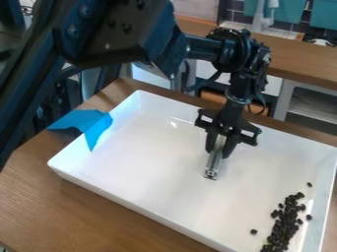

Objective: Sweep into pile

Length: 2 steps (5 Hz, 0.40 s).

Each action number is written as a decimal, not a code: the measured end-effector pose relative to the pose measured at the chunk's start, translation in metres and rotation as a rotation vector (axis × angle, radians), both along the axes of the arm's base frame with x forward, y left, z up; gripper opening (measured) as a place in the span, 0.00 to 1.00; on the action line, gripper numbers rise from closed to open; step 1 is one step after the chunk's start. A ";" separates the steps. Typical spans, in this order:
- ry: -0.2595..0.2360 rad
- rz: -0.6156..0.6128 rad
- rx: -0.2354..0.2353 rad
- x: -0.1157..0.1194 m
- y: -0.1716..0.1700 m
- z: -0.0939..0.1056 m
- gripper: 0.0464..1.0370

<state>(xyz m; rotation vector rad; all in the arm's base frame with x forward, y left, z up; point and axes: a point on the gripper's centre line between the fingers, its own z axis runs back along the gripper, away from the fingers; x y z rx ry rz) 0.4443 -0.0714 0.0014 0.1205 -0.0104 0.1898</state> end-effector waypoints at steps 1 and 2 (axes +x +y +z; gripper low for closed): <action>-0.002 -0.023 -0.029 0.003 -0.009 0.000 0.31; 0.006 -0.053 -0.050 0.003 -0.020 0.001 0.31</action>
